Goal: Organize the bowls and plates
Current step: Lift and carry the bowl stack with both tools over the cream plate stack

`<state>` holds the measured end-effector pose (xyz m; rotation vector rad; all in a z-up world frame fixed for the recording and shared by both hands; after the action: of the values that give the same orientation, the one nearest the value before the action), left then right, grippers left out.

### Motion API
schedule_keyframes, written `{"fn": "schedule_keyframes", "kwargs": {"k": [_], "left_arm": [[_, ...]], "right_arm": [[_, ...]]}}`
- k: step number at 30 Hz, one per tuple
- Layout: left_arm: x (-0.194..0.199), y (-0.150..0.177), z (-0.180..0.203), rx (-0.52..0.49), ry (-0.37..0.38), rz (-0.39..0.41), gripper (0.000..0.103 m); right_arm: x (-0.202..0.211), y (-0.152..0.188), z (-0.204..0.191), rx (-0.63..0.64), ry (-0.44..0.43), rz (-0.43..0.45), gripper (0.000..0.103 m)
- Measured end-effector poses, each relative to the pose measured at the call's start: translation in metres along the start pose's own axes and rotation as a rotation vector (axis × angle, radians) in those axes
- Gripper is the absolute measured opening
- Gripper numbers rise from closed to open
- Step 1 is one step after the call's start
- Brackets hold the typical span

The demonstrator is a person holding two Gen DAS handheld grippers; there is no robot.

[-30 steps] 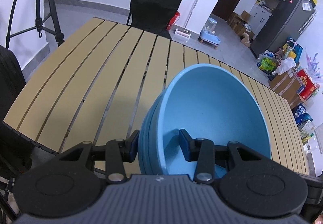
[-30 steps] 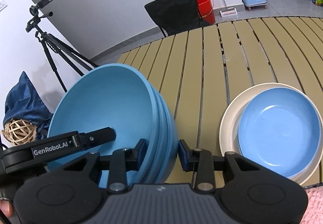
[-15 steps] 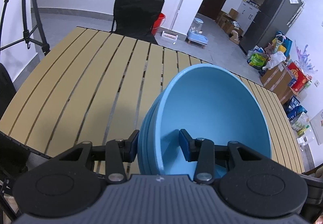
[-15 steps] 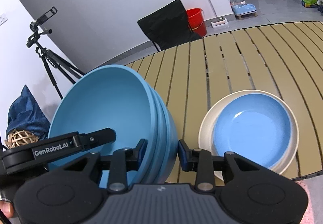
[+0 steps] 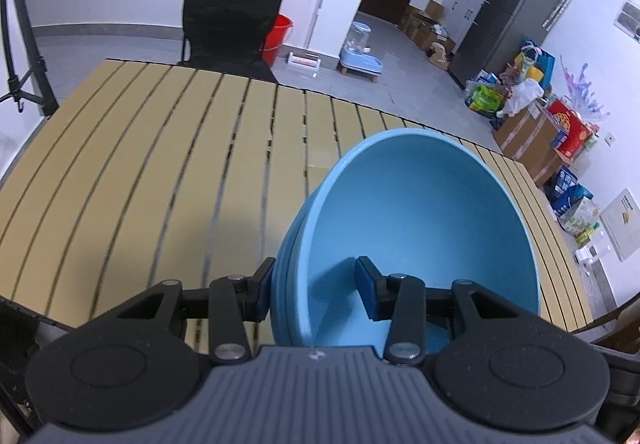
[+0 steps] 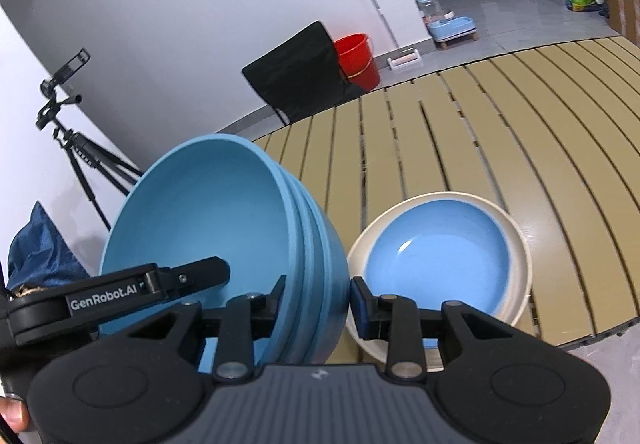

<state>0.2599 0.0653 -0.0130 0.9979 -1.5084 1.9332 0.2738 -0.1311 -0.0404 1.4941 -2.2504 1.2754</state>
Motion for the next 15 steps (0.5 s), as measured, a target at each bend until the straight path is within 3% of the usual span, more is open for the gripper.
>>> {"fn": "schedule_keyframes", "kwargs": {"k": [15], "left_arm": [[-0.057,0.003,0.052,-0.064,0.036,-0.089,0.042]], "right_arm": [[0.008,-0.006,0.068,-0.108,0.074,0.02,0.03]]}}
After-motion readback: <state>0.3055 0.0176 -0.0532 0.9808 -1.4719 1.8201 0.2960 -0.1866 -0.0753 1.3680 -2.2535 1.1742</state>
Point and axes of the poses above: each gripper's, at about its wrist camera, not at the fingertips, and x roughly against the way its jaws point, z to its right, y to its underside, the point moved 5 cm from there along -x, roughly the way its jaws point, and after that the axes turned 13 degrees about -y, right-handed, at the moved point
